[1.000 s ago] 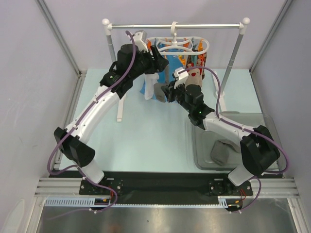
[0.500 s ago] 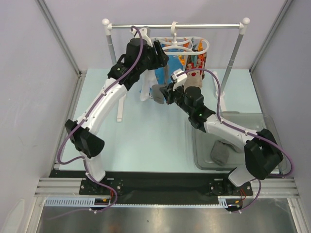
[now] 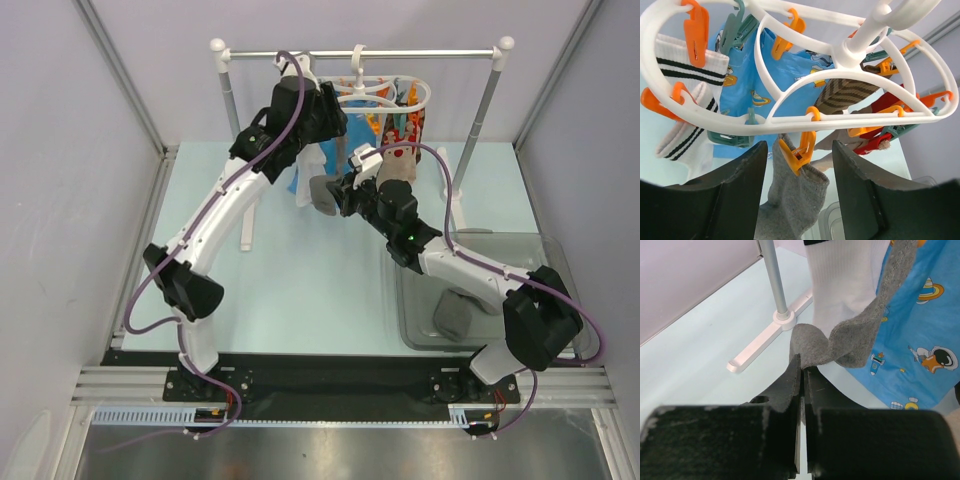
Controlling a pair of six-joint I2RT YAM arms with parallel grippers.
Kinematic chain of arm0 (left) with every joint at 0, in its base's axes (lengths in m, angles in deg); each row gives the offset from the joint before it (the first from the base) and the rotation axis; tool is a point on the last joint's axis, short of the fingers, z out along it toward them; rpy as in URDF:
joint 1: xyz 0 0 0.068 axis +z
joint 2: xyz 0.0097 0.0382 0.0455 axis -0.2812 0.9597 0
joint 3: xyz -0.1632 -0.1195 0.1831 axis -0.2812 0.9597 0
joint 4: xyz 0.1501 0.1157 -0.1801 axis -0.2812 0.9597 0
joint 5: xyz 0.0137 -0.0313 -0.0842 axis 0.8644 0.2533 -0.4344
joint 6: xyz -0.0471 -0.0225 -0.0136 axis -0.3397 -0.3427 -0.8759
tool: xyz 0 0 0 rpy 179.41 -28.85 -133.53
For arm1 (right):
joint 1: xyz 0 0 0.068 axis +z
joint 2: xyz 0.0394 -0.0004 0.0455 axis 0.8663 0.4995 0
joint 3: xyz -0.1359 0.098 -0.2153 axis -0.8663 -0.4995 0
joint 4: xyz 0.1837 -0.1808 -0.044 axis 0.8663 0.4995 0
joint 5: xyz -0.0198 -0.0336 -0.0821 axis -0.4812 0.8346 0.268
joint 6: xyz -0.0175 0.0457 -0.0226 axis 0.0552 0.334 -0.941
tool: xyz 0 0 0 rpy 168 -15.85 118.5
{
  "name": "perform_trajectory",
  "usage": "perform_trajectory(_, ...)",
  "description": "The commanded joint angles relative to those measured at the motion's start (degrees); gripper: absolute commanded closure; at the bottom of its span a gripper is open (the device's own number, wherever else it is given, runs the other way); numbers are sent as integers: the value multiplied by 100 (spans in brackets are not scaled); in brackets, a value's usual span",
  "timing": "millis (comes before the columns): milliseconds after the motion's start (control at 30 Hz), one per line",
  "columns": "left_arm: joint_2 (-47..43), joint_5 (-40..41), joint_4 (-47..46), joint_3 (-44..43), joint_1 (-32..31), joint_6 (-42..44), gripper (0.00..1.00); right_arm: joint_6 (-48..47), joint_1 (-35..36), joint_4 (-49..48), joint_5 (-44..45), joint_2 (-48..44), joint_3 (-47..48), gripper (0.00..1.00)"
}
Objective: Remove the socks clipped to the hanger
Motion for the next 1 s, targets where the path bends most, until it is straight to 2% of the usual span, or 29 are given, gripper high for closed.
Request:
perform_trajectory(0, 78, 261, 91, -290, -103, 9, 41, -125, 31, -215, 62, -225, 9, 100)
perform_trajectory(300, 298, 664, 178, -448, -226, 45, 43, -143, 31, -268, -34, -322, -123, 100)
perform_trajectory(500, 552, 814, 275, -843, -244, 141, 46, -178, 40, -356, 9, -392, -307, 100)
perform_trajectory(700, 579, 797, 222, -879, -253, 194, 51, -160, 40, -418, -8, -392, -343, 100)
perform_trajectory(800, 553, 823, 231, -887, -244, 247, 61, -151, 40, -435, -8, -384, -343, 100)
perform_trajectory(833, 553, 823, 231, -887, -244, 255, 67, -160, 40, -435, 1, -375, -343, 100)
perform_trajectory(900, 553, 788, 231, -887, -253, 282, 74, -143, 40, -435, 9, -375, -343, 100)
perform_trajectory(967, 562, 779, 222, -887, -244, 291, 87, -134, 40, -444, 18, -366, -343, 100)
